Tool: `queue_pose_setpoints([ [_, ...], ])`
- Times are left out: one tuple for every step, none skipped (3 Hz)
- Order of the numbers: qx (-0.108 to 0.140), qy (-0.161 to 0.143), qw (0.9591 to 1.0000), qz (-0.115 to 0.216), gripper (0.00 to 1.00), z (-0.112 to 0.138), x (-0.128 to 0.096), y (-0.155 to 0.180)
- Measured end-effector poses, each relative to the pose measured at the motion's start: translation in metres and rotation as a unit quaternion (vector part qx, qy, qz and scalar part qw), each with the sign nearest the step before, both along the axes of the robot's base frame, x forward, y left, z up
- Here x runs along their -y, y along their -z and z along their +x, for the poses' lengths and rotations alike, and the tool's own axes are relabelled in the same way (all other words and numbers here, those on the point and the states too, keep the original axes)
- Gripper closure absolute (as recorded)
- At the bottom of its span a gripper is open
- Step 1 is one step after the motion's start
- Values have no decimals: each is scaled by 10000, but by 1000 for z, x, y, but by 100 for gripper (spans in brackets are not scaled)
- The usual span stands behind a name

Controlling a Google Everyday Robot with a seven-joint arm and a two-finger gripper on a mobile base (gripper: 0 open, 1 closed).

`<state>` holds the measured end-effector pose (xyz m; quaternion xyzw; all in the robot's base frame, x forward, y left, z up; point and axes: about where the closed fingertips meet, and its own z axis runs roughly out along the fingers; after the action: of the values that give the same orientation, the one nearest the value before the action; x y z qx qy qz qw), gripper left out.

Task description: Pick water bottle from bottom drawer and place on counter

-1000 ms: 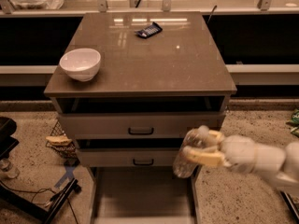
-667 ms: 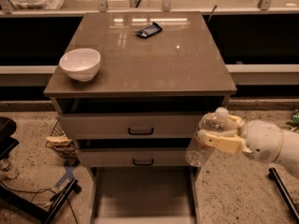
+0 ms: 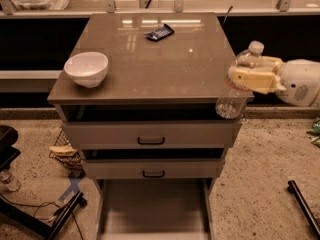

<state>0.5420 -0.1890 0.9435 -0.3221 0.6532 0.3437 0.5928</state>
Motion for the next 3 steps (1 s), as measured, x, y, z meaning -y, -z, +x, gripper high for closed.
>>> queue_pose_setpoints([
  [288,856,9959,-1,100,55,17,-30],
  [288,855,9959,-1,100,55,17,-30],
  [429,826,9956,80,100,88,11,-41],
])
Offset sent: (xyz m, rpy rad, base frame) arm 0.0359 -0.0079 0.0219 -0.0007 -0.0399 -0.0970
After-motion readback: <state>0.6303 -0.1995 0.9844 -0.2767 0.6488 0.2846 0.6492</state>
